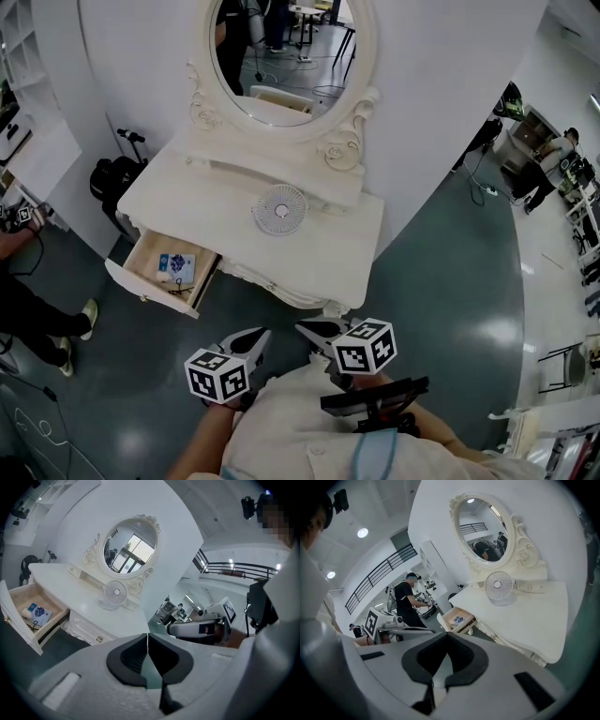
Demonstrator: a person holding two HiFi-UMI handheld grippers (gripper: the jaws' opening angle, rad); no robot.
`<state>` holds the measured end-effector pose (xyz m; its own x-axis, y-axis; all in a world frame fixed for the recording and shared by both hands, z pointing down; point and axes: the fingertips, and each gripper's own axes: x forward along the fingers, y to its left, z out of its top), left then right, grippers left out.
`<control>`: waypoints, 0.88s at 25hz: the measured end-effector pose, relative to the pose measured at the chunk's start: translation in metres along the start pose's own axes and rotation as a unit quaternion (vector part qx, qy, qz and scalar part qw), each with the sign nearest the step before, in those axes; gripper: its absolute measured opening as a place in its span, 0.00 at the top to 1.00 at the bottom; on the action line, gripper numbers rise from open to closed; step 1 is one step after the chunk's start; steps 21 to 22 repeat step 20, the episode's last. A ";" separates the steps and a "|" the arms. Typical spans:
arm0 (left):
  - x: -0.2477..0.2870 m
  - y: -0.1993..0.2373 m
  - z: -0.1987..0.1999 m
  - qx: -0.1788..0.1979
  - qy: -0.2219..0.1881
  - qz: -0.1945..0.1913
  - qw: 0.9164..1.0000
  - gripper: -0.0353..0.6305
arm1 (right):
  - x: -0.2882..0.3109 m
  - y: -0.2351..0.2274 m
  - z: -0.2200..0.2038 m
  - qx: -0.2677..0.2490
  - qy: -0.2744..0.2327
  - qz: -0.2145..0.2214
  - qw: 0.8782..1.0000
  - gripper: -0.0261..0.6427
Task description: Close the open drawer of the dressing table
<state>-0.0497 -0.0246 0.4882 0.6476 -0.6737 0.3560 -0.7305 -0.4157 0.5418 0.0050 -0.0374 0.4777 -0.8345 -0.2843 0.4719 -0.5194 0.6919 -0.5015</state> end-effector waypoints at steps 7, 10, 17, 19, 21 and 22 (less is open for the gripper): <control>0.004 0.000 0.000 -0.003 0.003 0.000 1.000 0.92 | -0.001 -0.003 0.001 0.006 -0.001 -0.001 1.000 0.94; 0.006 0.000 0.000 -0.002 0.006 -0.001 1.000 0.92 | 0.001 -0.004 0.001 0.007 0.001 0.000 1.000 0.94; 0.008 0.000 -0.001 -0.004 0.013 -0.003 1.000 0.92 | 0.005 -0.004 0.004 0.007 0.003 0.003 1.000 0.94; 0.009 0.001 0.000 -0.004 0.013 -0.003 1.000 0.92 | 0.006 -0.005 0.005 0.007 0.004 0.004 1.000 0.94; 0.010 0.002 0.001 -0.004 0.013 -0.003 1.000 0.92 | 0.006 -0.005 0.006 0.007 0.004 0.004 1.000 0.94; 0.010 0.002 0.001 -0.004 0.013 -0.003 1.000 0.92 | 0.006 -0.005 0.006 0.007 0.004 0.004 1.000 0.94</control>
